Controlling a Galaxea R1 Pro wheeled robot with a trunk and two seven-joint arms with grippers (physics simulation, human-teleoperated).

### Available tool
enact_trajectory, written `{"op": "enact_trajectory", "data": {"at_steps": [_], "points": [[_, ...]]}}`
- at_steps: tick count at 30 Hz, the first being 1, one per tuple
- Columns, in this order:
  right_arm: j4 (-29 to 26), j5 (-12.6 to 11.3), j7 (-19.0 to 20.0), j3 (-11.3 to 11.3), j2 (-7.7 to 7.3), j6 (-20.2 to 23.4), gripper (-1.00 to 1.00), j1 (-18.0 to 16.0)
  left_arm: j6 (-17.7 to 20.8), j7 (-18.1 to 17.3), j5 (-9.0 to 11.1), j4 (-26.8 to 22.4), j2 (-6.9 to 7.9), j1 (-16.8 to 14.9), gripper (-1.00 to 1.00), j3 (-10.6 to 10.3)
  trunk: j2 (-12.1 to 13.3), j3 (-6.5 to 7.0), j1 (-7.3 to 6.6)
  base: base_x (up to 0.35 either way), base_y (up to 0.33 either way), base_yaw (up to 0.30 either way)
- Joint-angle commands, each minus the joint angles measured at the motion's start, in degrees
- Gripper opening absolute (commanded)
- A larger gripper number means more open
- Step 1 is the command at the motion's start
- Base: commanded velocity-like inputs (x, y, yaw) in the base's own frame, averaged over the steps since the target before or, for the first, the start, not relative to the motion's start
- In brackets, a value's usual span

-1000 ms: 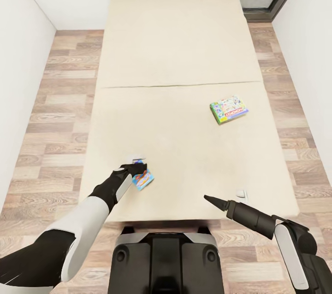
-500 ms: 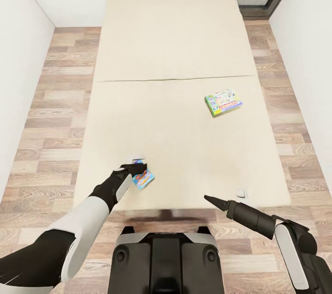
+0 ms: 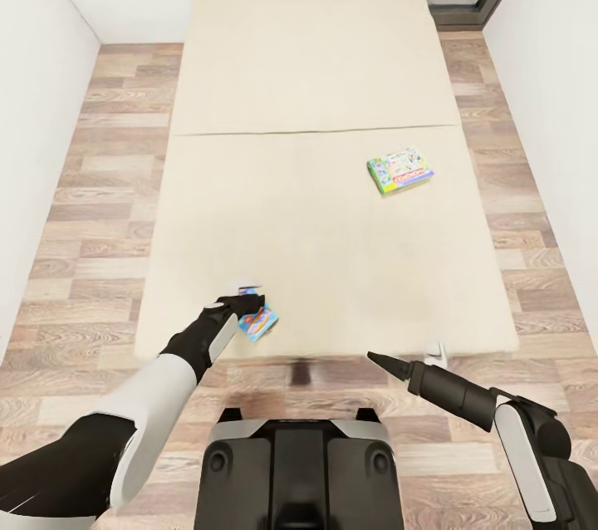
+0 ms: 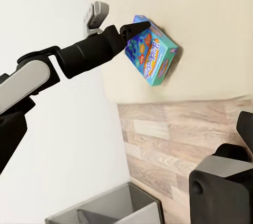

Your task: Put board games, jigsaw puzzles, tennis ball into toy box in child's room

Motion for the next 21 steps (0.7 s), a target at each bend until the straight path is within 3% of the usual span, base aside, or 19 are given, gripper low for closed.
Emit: {"op": "enact_trajectory", "data": {"at_steps": [1, 10, 21], "points": [[-0.02, 0.00, 0.17, -0.05, -0.01, 0.26, 1.00, -0.02, 0.28, 0.50, 0.61, -0.12, 0.05, 0.00, 1.00, -0.46, -0.09, -0.06, 0.01, -0.224, 0.000, 0.000], [0.00, -0.02, 0.17, -0.05, 0.03, 0.26, 1.00, -0.03, 0.28, 0.50, 0.61, -0.11, 0.05, 0.00, 1.00, -0.46, -0.09, -0.06, 0.01, -0.173, 0.000, 0.000], [-0.01, 0.00, 0.17, -0.05, 0.00, 0.26, 1.00, -0.01, 0.28, 0.50, 0.61, -0.11, 0.05, 0.00, 1.00, -0.46, -0.09, -0.06, 0.01, -0.055, 0.000, 0.000]]}}
